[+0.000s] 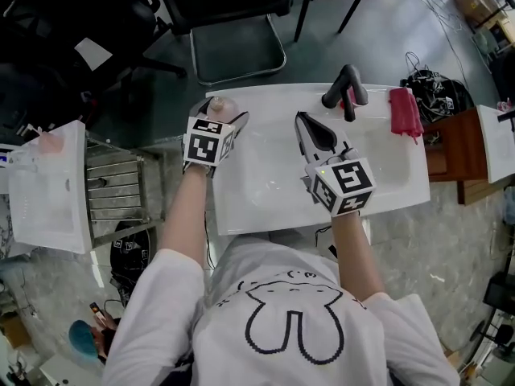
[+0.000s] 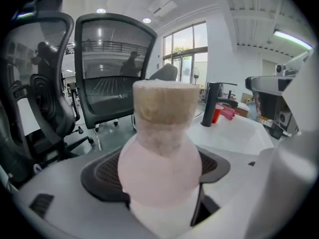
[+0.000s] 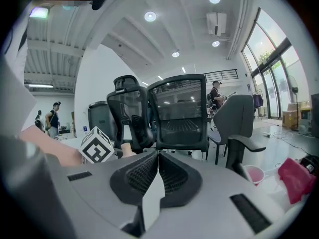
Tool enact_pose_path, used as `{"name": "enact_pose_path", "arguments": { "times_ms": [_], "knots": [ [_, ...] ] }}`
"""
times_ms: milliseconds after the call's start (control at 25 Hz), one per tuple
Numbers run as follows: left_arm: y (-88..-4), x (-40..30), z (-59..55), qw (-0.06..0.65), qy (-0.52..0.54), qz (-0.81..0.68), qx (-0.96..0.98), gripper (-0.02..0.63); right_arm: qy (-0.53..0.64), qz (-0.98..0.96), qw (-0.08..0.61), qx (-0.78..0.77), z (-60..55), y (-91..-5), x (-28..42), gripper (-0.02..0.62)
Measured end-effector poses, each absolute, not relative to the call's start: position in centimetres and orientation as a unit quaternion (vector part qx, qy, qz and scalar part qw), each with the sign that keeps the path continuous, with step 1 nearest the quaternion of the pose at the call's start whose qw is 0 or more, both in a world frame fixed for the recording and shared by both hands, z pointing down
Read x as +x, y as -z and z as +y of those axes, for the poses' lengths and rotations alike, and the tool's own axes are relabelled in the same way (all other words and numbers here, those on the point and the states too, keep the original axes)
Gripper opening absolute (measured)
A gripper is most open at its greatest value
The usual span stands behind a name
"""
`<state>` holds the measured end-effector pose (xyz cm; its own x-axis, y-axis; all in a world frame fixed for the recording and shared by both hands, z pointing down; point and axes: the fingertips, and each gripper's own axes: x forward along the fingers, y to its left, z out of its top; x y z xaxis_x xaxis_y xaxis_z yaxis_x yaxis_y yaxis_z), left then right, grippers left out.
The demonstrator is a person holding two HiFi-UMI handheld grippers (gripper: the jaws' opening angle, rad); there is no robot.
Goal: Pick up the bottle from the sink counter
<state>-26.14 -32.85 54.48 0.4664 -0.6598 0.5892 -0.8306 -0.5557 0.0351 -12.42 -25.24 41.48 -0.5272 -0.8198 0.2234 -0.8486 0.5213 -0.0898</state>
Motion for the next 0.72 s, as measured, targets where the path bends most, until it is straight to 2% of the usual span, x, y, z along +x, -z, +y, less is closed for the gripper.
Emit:
{"name": "enact_pose_path", "arguments": {
  "times_ms": [720],
  "knots": [
    [-47.2,-25.8,-29.7,0.131,-0.249,-0.471,0.836,0.402,-0.071,-0.884,0.051,0.46,-24.0,-37.2,-11.5,0.031]
  ]
}}
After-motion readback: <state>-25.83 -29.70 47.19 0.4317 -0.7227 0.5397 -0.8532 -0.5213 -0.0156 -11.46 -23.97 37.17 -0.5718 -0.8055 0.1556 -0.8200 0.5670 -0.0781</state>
